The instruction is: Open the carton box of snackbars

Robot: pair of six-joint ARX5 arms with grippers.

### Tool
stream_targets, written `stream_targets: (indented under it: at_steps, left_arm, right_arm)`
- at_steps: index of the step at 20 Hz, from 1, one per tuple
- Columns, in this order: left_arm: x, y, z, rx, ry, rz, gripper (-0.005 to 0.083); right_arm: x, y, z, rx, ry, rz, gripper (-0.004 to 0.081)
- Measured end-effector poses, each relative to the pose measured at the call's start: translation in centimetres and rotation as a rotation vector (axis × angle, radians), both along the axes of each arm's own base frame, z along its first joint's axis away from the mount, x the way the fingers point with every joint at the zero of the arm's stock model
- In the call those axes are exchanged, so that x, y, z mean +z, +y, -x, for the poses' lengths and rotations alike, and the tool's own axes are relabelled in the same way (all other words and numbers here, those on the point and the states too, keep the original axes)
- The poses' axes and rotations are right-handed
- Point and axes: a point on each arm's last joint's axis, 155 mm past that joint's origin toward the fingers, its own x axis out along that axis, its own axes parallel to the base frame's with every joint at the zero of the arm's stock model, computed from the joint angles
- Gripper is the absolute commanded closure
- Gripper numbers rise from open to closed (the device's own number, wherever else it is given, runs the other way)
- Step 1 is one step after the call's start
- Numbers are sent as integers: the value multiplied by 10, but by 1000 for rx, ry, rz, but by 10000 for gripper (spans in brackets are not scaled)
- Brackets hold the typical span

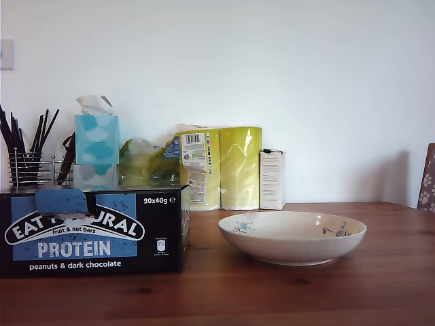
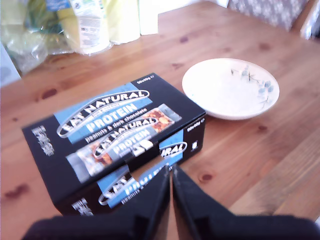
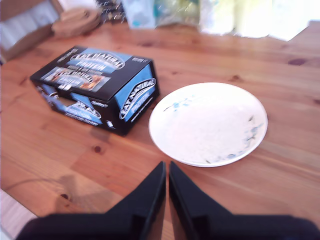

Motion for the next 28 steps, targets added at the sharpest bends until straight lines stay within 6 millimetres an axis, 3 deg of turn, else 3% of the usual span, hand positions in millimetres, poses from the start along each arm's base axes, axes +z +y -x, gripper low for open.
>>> stream_targets:
  at_steps: [4, 8, 9, 12, 13, 15, 20, 28]
  left_arm:
    - [-8, 3, -9, -114, 6, -249, 795]
    - [-13, -3, -19, -225, -40, -369, 778]
    - [-18, -4, -21, -255, -38, -403, 743]
    - [-40, -7, -29, -350, -9, -505, 497]
    - [-50, -8, -34, -376, 9, -536, 486]
    - [-60, -11, -48, -398, 9, -582, 487]
    - [-64, -23, -89, -436, -117, -679, 486]
    - [-96, -44, -107, -497, -91, -697, 481]
  right_arm:
    - [9, 15, -3, 66, 12, 28, 783]
    - [-6, 28, -6, 114, 69, 59, 783]
    - [-7, 32, -6, 133, 65, 66, 783]
    - [-1, 41, -8, 167, 39, 52, 783]
    - [1, 43, -9, 170, 30, 49, 783]
    - [1, 44, -12, 171, 28, 49, 783]
    - [-4, 46, -15, 171, 46, 56, 783]
    - [-5, 46, -15, 181, 34, 72, 783]
